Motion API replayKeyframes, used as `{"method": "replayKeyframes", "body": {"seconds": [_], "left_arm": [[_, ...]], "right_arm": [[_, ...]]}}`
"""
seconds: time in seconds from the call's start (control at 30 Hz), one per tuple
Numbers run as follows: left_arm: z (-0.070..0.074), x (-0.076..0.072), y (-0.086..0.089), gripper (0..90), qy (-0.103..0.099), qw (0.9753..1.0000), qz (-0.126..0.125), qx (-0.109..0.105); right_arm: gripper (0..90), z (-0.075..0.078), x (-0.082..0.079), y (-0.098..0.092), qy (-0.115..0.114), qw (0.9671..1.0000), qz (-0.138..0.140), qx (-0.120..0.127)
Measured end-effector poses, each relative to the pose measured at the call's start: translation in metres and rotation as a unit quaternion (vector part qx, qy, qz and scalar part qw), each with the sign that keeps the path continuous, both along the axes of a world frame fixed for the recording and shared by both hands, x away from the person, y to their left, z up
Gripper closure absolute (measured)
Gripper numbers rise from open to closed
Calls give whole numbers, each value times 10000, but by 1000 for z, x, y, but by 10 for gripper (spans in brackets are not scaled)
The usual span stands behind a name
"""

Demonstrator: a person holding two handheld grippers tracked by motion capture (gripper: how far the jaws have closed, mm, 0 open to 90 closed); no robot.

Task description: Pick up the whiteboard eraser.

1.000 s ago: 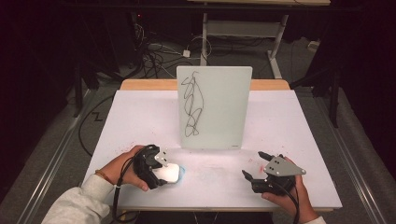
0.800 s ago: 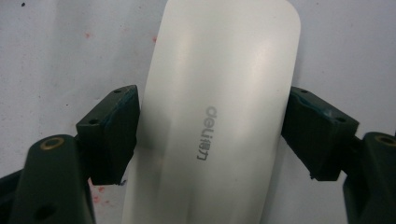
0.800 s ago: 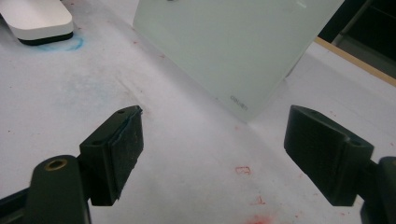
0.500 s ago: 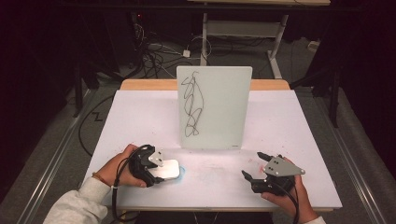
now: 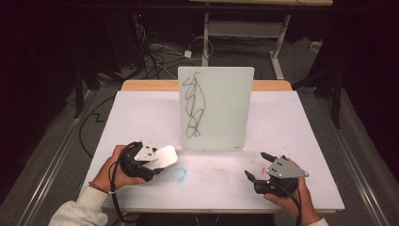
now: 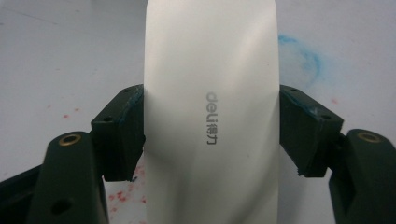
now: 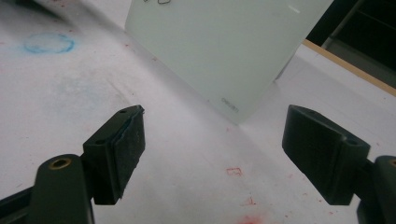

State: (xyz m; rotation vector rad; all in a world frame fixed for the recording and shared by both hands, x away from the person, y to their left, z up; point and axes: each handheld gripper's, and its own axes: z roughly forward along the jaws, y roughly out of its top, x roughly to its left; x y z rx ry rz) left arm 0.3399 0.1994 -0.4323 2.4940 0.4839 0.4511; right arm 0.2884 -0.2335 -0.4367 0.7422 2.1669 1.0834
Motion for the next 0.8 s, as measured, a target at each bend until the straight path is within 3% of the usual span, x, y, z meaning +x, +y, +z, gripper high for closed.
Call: {"method": "replayKeyframes", "body": {"seconds": [0.2, 0.37, 0.53, 0.8], "left_arm": [[2, -7, 8, 292, -351, 9970, 462, -512], [2, -14, 9, 292, -620, 9923, 851, -646], [3, -18, 13, 292, -671, 9865, 1133, -972], [-2, -21, 13, 293, -715, 9817, 1372, -1108]], "right_arm": [[220, 0, 2, -3, -99, 9998, -154, 74], [220, 2, 3, -5, -216, 9993, -274, 126], [220, 6, 5, -10, -395, 9981, -413, 242], [220, 6, 10, -14, -474, 9972, -531, 230]]}}
